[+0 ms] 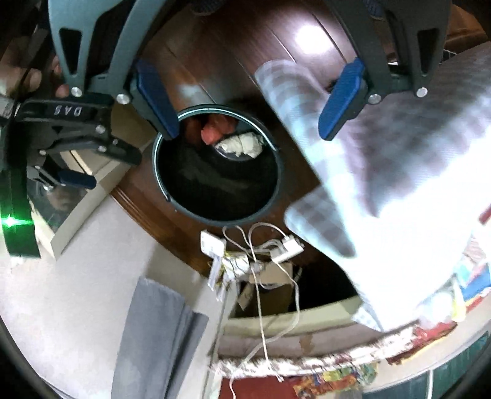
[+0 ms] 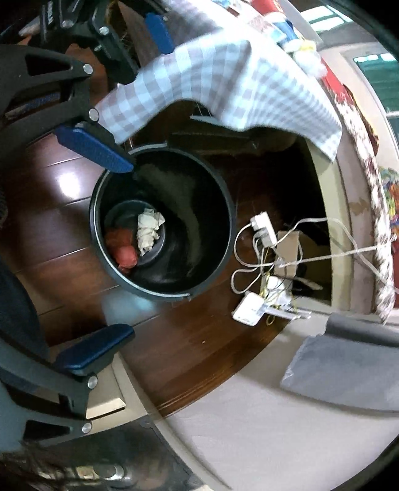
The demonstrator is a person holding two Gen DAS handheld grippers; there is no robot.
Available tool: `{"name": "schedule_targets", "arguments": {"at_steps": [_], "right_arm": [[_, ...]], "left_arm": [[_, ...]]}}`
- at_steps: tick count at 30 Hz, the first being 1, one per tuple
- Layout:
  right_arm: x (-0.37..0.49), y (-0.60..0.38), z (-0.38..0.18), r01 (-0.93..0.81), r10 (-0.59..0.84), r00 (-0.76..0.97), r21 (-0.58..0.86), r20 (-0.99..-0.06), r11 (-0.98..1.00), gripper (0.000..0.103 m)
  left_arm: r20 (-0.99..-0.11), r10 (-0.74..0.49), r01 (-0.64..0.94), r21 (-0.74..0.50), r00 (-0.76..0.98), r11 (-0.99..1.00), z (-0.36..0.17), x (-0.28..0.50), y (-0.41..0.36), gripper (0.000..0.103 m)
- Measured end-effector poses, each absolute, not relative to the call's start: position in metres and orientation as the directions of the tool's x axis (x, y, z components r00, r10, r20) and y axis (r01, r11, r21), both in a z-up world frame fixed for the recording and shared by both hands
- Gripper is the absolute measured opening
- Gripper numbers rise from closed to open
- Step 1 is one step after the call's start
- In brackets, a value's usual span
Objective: Collect trash
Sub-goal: 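Move both tools back toward the trash on the table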
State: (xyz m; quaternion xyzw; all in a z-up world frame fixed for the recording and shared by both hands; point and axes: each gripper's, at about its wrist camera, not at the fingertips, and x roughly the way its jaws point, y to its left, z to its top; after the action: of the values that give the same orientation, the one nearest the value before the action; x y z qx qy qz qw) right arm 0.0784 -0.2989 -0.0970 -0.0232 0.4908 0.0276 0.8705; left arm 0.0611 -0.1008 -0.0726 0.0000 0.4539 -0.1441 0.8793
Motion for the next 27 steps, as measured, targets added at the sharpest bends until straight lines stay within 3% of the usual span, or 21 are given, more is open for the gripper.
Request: {"name": "schedule_targets", "arguments": {"at_steps": [27], "right_arm": [[0.057,-0.179,-0.012,-0.315,0.152,0.641,-0.077,-0.752,0.946,0.101]], "left_arm": [[-0.697,-0.099,0.031,-0.11,0.71,0.993,-0.021,0.013,0.013,0.094]]}}
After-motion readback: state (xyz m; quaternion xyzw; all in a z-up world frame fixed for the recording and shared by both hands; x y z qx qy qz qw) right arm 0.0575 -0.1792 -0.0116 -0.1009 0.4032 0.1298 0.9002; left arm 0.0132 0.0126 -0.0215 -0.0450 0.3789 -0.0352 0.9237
